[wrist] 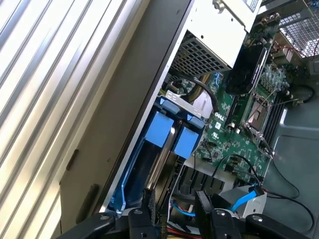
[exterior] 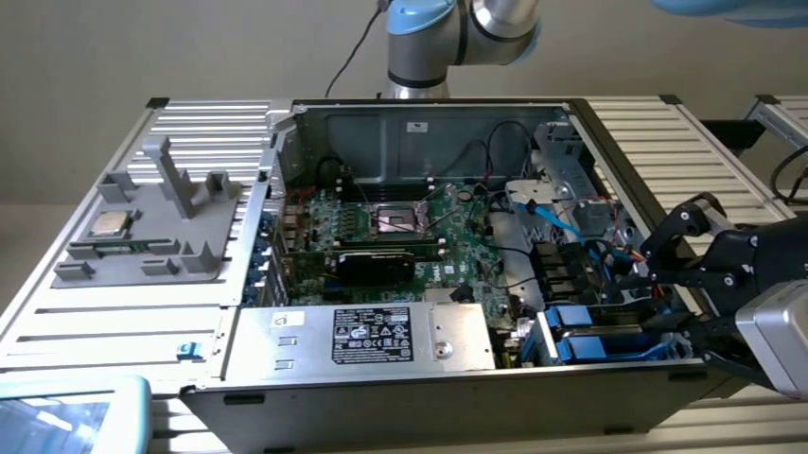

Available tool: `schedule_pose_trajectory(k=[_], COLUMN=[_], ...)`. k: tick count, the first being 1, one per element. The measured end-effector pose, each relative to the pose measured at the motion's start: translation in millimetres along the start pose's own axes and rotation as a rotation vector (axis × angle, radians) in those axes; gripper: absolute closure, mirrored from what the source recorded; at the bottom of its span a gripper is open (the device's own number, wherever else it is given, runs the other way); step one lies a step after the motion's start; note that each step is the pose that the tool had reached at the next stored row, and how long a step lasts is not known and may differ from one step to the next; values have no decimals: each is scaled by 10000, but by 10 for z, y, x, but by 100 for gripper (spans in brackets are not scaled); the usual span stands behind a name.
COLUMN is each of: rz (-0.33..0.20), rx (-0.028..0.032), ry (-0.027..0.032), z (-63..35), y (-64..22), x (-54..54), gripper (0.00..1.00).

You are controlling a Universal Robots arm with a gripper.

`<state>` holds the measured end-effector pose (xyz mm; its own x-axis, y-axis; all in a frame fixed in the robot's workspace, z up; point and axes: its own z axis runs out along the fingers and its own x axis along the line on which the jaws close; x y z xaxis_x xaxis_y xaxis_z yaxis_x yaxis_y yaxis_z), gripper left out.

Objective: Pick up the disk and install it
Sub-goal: 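Insert the first disk wire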

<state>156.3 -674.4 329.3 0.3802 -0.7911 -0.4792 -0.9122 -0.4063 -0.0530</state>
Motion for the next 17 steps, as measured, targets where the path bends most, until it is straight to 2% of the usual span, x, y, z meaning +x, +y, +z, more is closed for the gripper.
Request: schedule_pose_trajectory(k=[4, 7, 9, 10, 14, 17], rz=[-47, -101, -153, -170, -205, -214], rx=[85, 183, 276, 302, 366, 380], ry=[15, -11, 13, 23, 49, 56], z=[3, 5, 9, 11, 23, 26], y=[4, 29, 36, 36, 40, 40], x=[-1, -1, -1, 0, 6, 8], gripper=[55, 55, 55, 55, 55, 55])
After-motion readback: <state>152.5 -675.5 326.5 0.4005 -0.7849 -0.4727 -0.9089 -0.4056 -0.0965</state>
